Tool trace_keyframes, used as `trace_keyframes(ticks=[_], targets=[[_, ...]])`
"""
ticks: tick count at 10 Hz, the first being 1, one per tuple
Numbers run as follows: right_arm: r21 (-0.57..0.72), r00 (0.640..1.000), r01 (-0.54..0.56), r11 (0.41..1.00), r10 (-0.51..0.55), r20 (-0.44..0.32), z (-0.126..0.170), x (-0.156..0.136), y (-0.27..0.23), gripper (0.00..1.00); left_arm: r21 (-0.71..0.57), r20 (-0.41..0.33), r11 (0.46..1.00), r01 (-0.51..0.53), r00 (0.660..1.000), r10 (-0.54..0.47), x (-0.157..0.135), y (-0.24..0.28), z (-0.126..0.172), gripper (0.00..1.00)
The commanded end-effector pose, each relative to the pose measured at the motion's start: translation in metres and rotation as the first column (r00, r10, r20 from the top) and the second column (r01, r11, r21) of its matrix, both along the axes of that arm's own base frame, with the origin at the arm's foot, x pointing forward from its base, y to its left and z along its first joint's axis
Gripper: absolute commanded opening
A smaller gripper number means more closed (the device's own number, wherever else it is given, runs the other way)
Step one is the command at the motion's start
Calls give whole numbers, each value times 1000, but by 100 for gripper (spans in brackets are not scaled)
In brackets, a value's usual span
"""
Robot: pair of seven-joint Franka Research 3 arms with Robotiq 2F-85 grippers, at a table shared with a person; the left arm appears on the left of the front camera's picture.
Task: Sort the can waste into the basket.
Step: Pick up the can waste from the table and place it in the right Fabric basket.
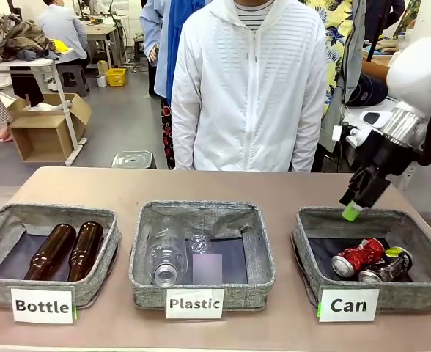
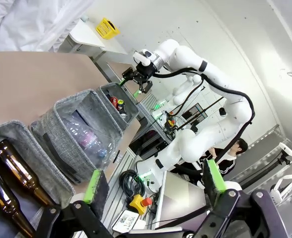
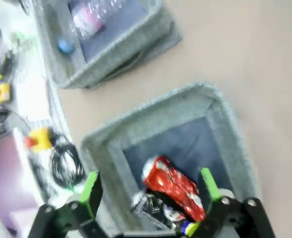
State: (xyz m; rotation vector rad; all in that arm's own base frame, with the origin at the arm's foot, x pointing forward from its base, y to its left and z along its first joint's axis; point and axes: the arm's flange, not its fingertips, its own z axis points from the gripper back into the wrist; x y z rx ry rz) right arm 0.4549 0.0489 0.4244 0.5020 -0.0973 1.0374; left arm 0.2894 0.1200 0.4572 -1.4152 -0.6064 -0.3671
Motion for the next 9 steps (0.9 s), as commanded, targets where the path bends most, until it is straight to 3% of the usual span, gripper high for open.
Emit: trace_keyframes(ticks=[1,2,3,4,5,6,7,9], targets=[[423,687,727,541,-551,-474,24,24,-16,100,0,-7,1000,12,1000,-12,-3,3,3,100],[526,605,792,309,-511,-611,24,27,-33,100,0,-7,1000,12,1000,-12,-3,3,3,100],[581,592,793,182,-454,-666,18,27,-48,100,0,-7,1000,12,1000,-12,-3,3,3,100],[597,595,794,116,-351,-723,12,28,-60,100,0,-7,1000,12,1000,-12,-3,3,3,100],[583,559,812,15,-310,-770,6,28,-69,100,0,-7,1000,12,1000,-12,-3,3,3,100],[587,542,810,-13,-366,-756,3,27,-71,100,0,-7,1000,12,1000,-12,-3,3,3,100],[411,835,493,767,-284,-471,9,23,-70,100,0,-7,1000,12,1000,-12,-3,3,3,100],[411,835,493,767,-284,-471,9,23,-70,100,0,-7,1000,12,1000,-12,-3,3,3,100]])
